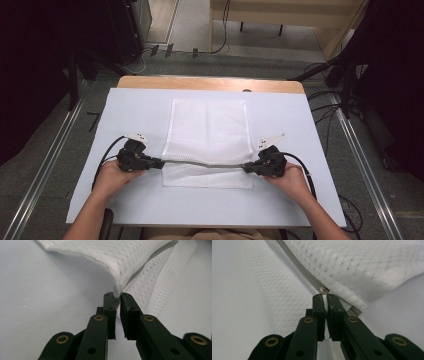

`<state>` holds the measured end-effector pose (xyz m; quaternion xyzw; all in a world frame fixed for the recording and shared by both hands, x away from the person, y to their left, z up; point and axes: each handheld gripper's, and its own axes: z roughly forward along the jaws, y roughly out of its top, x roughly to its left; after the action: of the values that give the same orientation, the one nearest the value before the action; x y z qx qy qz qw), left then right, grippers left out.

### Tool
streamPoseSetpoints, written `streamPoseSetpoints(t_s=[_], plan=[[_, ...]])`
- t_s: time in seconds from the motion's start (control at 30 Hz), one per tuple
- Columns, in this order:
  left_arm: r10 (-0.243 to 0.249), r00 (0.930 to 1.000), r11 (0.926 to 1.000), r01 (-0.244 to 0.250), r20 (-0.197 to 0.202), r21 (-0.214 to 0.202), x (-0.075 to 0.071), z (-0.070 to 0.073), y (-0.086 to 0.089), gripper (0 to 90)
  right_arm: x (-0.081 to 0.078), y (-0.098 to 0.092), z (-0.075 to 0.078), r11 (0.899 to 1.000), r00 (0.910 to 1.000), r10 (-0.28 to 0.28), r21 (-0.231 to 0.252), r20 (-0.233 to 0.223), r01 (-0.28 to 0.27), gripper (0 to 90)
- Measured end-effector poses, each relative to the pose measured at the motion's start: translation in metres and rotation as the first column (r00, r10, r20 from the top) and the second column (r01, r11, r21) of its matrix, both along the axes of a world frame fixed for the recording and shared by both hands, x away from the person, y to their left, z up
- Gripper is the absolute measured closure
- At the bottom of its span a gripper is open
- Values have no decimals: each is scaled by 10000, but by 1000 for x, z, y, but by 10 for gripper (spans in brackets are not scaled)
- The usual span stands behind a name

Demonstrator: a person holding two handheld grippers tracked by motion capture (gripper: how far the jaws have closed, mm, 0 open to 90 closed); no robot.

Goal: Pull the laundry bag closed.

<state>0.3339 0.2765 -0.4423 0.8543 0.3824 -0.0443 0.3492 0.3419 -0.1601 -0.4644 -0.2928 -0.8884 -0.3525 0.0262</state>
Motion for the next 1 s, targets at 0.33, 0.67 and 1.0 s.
streamPoseSetpoints(t_s=[0.33, 0.67, 1.0], plan=[[928, 9917, 9933, -860, 892, -777, -4, 15, 8, 559, -3, -9, 15, 9955, 9948, -289, 932, 978, 197, 630], [1642, 9682, 9858, -1544, 1886, -658, -7, 20, 18, 439, 1, -30, 23, 9809, 9764, -1386, 1585, 1657, 1124, 500], [2150, 9506, 9765, -2062, 2239, -623, -5, 19, 31, 357, 13, -63, 20, 9428, 9375, -3124, 1712, 1534, 2862, 474]])
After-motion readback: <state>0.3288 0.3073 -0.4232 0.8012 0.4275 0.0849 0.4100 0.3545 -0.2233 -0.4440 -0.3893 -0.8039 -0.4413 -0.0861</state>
